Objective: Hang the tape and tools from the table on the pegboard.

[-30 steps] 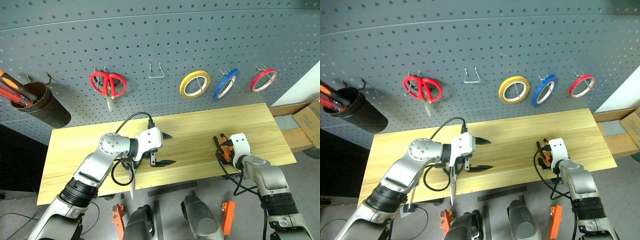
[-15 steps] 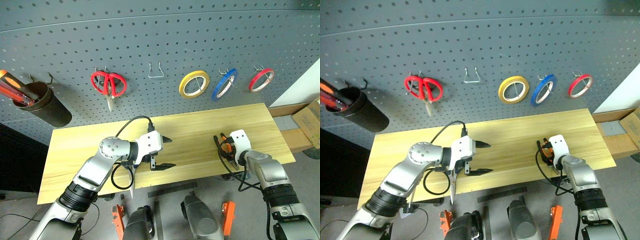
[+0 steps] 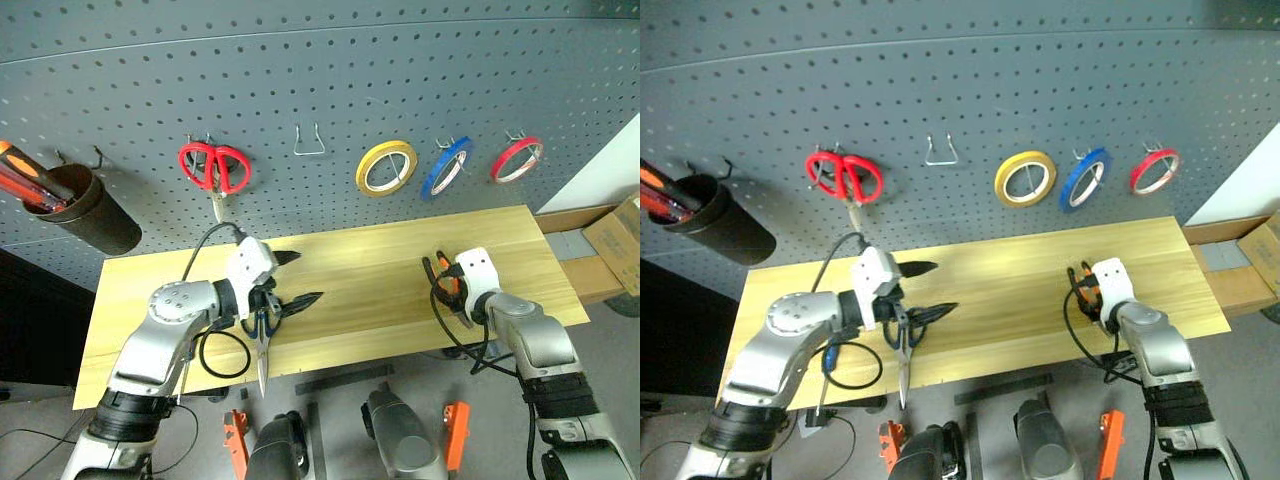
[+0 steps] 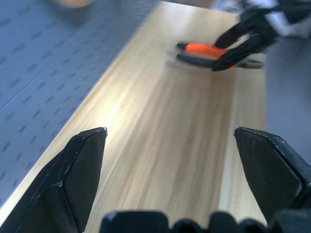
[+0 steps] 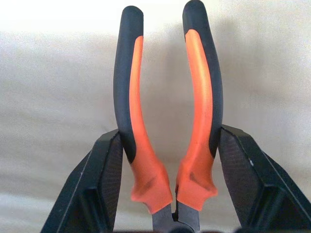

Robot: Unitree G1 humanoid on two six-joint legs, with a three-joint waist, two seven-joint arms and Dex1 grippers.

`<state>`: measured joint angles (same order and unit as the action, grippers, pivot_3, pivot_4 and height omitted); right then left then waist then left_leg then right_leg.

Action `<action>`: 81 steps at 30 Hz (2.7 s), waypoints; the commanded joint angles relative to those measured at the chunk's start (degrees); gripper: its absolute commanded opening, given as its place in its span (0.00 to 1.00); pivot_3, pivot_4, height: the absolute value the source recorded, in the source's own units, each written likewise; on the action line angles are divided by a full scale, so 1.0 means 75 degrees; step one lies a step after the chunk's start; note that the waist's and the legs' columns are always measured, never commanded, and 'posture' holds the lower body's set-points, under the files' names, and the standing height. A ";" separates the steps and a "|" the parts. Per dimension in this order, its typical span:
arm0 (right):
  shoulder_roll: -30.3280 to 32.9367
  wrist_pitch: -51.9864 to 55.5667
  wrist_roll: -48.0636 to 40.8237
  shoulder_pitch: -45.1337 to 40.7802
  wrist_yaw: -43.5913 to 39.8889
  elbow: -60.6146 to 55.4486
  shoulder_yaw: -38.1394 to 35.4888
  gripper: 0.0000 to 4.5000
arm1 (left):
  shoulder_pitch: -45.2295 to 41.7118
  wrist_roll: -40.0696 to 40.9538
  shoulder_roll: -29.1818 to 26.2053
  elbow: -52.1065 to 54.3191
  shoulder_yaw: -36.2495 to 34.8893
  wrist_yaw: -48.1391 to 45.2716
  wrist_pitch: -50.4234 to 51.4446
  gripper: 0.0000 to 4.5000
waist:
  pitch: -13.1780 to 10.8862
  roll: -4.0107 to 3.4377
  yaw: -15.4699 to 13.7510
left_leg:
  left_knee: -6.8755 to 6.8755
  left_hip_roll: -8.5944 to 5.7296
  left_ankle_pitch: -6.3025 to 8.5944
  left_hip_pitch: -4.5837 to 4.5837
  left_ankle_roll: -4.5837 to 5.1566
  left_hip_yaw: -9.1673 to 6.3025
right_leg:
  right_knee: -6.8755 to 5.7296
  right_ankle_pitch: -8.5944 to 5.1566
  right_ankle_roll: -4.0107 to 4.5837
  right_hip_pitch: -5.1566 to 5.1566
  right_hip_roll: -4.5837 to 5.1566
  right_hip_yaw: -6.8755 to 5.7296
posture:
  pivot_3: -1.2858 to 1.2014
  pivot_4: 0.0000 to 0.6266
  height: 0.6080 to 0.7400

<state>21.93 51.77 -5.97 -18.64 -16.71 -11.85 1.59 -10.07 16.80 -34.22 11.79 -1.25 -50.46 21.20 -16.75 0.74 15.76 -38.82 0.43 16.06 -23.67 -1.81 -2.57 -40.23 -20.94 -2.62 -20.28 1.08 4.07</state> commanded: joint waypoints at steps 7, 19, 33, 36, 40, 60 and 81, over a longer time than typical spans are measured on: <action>-0.1277 0.0788 -0.0204 0.0283 0.0710 -0.3174 0.0857 0.54 | 0.0676 -0.0034 0.0252 0.0314 -0.0672 0.0796 -0.0920 1.00 | 0.0245 0.0016 -0.0334 | -0.0008 -0.0010 -0.0021 -0.0051 -0.0038 -0.0014 | -0.0086 0.0000 0.0000 -0.0092 0.0012 -0.0018 | 0.42 0.25 1.00; -0.1937 -0.1222 0.0230 -0.2133 0.0759 -0.2033 0.1566 0.54 | 0.0433 0.0499 0.0588 0.0330 -0.1237 0.1331 -0.1302 1.00 | 0.0635 0.0068 -0.0379 | -0.0012 -0.0010 -0.0060 -0.0044 -0.0059 -0.0013 | -0.0134 0.0016 0.0024 -0.0130 0.0004 -0.0021 | 0.43 0.21 1.00; -0.3216 -0.4041 0.0429 -0.4981 0.0965 0.1829 0.1122 0.54 | 0.0097 0.1126 0.0688 0.0483 -0.1720 0.1859 -0.1071 1.00 | 0.0652 0.0080 -0.0250 | -0.0010 0.0001 -0.0081 -0.0038 -0.0087 -0.0017 | -0.0149 0.0017 0.0025 -0.0129 0.0004 -0.0049 | 0.45 0.22 1.00; -0.3278 -0.4581 0.0462 -0.5380 0.1020 0.2506 0.1028 0.54 | 0.0108 0.1141 0.0716 0.0564 -0.1652 0.1924 -0.1033 1.00 | 0.0653 0.0080 -0.0205 | -0.0010 0.0001 -0.0083 -0.0038 -0.0092 -0.0015 | -0.0151 0.0017 0.0025 -0.0129 0.0004 -0.0048 | 0.45 0.22 1.00; -0.3364 -0.5221 0.0518 -0.5721 0.1086 0.3278 0.0912 0.54 | 0.0115 0.1167 0.0775 0.0645 -0.1615 0.1991 -0.0995 1.00 | 0.0653 0.0080 -0.0193 | -0.0011 0.0002 -0.0084 -0.0035 -0.0093 -0.0015 | -0.0166 0.0017 0.0025 -0.0132 0.0004 -0.0049 | 0.45 0.23 1.00; -0.3926 -0.9115 0.1238 -0.7063 0.1525 0.7709 0.0759 0.54 | -0.0260 0.1167 0.0886 0.0756 -0.1589 0.2234 -0.0926 1.00 | 0.0654 0.0083 -0.0229 | -0.0015 0.0008 -0.0112 -0.0021 -0.0117 -0.0010 | -0.0236 0.0016 0.0025 -0.0151 0.0001 -0.0048 | 0.47 0.23 1.00; -0.3849 -1.0335 0.1460 -0.7367 0.1760 0.9418 0.0423 0.54 | -0.0426 0.1212 0.0881 0.0833 -0.1460 0.2261 -0.0862 1.00 | 0.0653 0.0082 -0.0469 | -0.0015 0.0011 -0.0118 -0.0016 -0.0119 -0.0007 | -0.0238 0.0017 0.0025 -0.0150 0.0001 -0.0047 | 0.48 0.27 1.00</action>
<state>-6.70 -24.42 5.50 -71.52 -4.32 59.46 5.69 -12.71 24.85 -27.12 15.24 -11.59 -33.30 14.91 -11.85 1.36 12.24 -38.93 0.51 15.17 -23.79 -2.70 -2.62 -42.03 -20.81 -2.43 -21.41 1.08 3.72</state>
